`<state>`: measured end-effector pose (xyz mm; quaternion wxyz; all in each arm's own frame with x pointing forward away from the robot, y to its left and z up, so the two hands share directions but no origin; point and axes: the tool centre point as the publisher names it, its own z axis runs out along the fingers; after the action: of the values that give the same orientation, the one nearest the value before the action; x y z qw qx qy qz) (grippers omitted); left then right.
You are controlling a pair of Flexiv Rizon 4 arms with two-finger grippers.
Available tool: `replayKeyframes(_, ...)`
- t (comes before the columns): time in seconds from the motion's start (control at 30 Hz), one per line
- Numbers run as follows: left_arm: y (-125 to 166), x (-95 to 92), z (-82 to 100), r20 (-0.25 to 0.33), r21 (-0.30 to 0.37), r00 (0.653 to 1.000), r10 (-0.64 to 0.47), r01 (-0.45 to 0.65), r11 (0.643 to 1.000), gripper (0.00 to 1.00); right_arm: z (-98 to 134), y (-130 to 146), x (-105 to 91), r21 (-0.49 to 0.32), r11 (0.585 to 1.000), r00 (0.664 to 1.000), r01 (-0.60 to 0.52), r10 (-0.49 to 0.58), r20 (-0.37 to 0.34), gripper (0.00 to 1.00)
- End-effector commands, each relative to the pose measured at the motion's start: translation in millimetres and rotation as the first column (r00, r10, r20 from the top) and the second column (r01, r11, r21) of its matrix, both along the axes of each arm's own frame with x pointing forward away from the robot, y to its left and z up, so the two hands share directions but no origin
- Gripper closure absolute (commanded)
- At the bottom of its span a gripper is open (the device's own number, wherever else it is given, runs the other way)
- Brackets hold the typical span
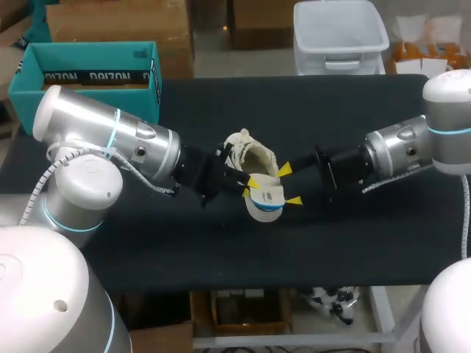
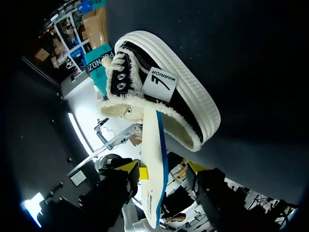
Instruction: Open the shoe tongue, take the insole out of the shoe, put the insole back into the shoe, and pack the shoe into the shoebox
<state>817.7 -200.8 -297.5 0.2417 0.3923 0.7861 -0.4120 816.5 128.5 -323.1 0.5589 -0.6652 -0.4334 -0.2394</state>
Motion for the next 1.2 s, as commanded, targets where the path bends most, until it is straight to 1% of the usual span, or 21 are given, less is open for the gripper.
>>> replayKeyframes(0.03, -5, 8.2, -1.4, -0.006, 0.014, 1.000, -0.014, 0.014, 1.000, 1.00, -8, 5, 3.0, 0.022, 1.000, 1.000, 0.007, -0.007, 0.003, 0.55)
replayKeyframes(0.1, -6, 10.8, -2.0, -0.003, 0.019, 1.000, -0.015, 0.015, 1.000, 1.00, -8, 8, 4.1, 0.023, 1.000, 1.000, 0.009, -0.009, 0.004, 0.72)
replayKeyframes(0.13, -5, 12.1, -2.2, -0.003, 0.021, 1.000, -0.016, 0.016, 1.000, 1.00, -8, 9, 4.5, 0.023, 1.000, 1.000, 0.010, -0.010, 0.005, 0.81)
replayKeyframes(0.17, -5, 13.6, -2.6, 0.000, 0.026, 1.000, -0.015, 0.015, 1.000, 1.00, -8, 11, 4.9, 0.022, 1.000, 1.000, 0.011, -0.011, 0.005, 0.93)
replayKeyframes(0.2, -5, 15.2, -3.1, 0.003, 0.030, 1.000, -0.014, 0.014, 0.999, 1.00, -8, 12, 5.2, 0.022, 1.000, 1.000, 0.012, -0.012, 0.004, 1.00)
replayKeyframes(0.33, -4, 21.7, -4.9, 0.004, 0.039, 1.000, -0.013, 0.013, 0.999, 1.00, -9, 17, 7.6, 0.018, 1.000, 1.000, 0.016, -0.016, -0.003, 1.00)
replayKeyframes(0.5, -5, 31.0, -10.2, 0.009, 0.063, 1.000, 0.000, 0.000, 0.998, 1.00, -17, 19, 14.5, 0.028, 0.999, 1.000, 0.018, -0.017, -0.017, 1.00)
replayKeyframes(0.7, -4, 38.5, -11.2, 0.013, 0.075, 1.000, 0.004, -0.005, 0.997, 1.00, -21, 23, 25.4, 0.036, 0.999, 1.000, 0.005, -0.005, -0.010, 1.00)
replayKeyframes(0.77, -4, 40.6, -11.5, 0.023, 0.087, 1.000, 0.009, -0.011, 0.996, 1.00, -22, 23, 29.8, 0.034, 0.999, 1.000, 0.003, -0.002, -0.008, 1.00)
replayKeyframes(0.93, -7, 45.9, -18.6, 0.034, 0.119, 0.999, 0.013, -0.017, 0.993, 1.00, -25, 23, 40.3, 0.027, 1.000, 1.000, -0.003, 0.003, -0.006, 1.00)
replayKeyframes(1.1, -8, 54.4, -27.1, 0.040, 0.145, 0.999, 0.030, -0.036, 0.989, 1.00, -23, 23, 43.2, 0.018, 1.000, 1.000, -0.002, 0.002, -0.007, 1.00)
replayKeyframes(1.13, -8, 56.6, -28.8, 0.037, 0.147, 0.999, 0.037, -0.042, 0.988, 1.00, -23, 23, 43.9, 0.015, 1.000, 1.000, -0.002, 0.003, -0.010, 0.98)
replayKeyframes(1.2, -7, 59.1, -31.6, 0.042, 0.155, 0.998, 0.047, -0.053, 0.987, 1.00, -23, 23, 44.2, 0.014, 1.000, 1.000, -0.002, 0.002, -0.012, 0.87)
